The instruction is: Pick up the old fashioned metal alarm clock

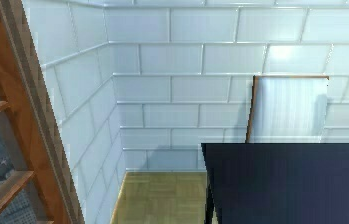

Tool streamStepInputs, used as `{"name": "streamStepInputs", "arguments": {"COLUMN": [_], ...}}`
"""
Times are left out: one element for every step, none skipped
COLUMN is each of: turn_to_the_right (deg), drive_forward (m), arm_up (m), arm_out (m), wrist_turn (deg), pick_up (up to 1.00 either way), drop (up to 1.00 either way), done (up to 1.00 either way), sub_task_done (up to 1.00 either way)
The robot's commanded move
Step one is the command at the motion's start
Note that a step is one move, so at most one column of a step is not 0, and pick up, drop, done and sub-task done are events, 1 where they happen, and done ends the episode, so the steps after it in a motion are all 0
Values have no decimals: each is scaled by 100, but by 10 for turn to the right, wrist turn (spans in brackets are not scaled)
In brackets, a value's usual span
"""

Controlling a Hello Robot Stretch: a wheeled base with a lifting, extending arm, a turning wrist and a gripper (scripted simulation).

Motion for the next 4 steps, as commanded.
{"name": "streamStepInputs", "arguments": {"turn_to_the_right": [0, 0, 0, 0], "drive_forward": [0, 0, 0, 0], "arm_up": [50, 2, 0, 0], "arm_out": [0, 0, 34, 0], "wrist_turn": [0, 0, 0, 450], "pick_up": [0, 0, 0, 0], "drop": [0, 0, 0, 0], "done": [0, 0, 0, 0], "sub_task_done": [0, 0, 0, 0]}}
